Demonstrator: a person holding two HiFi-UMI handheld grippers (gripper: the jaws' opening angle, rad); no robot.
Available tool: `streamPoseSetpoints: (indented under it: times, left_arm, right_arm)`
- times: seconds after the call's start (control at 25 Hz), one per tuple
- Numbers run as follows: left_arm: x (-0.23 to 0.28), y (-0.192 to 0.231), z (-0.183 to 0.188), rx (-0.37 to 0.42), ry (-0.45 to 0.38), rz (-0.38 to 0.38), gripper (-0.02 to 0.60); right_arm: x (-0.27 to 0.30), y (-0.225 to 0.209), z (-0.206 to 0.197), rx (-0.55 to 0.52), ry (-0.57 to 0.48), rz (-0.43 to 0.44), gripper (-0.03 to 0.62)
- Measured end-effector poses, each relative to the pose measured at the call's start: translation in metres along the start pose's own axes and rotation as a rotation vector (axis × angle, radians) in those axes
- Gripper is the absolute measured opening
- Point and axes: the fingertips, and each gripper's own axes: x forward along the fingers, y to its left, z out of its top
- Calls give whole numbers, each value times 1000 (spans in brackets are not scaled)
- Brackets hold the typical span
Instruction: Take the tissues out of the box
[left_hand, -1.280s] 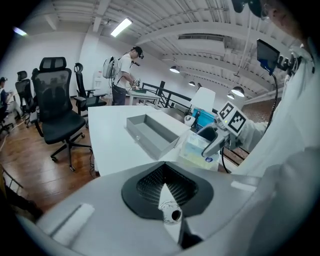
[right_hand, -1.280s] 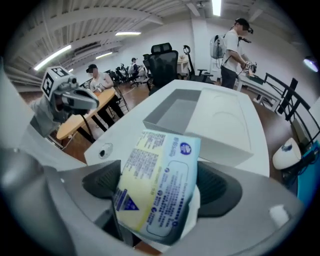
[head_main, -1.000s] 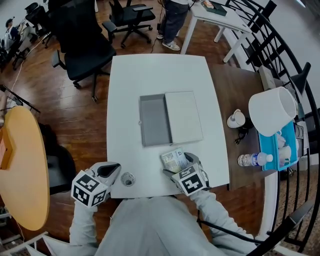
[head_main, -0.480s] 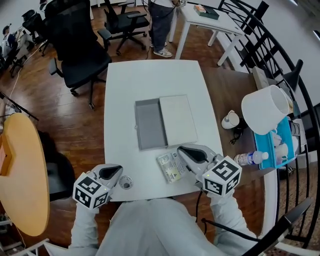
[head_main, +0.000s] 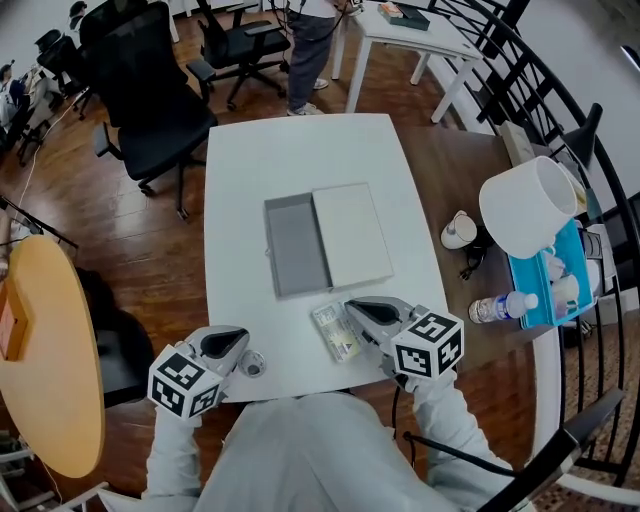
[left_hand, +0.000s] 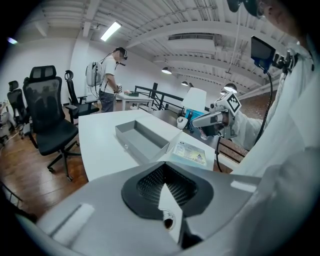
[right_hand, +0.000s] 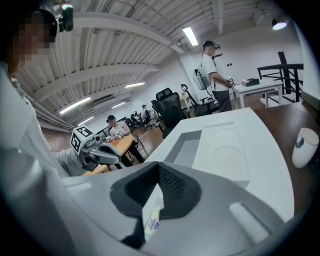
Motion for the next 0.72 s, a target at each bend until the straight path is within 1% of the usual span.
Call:
streamPoseSetpoints:
  times: [0.2,0.4,0.72]
  left_arm:
    - [-1,3,2,2,0,0,14]
    - [0,2,1,2,-2,0,13]
    - [-1,5,0,-2,0,-1,13]
  right_arm:
    - [1,-4,3,-16,10,-16,2]
    - [2,-5,-3,-47,46,-23,2]
    - [3,-8,-6,-34,57,-27,2]
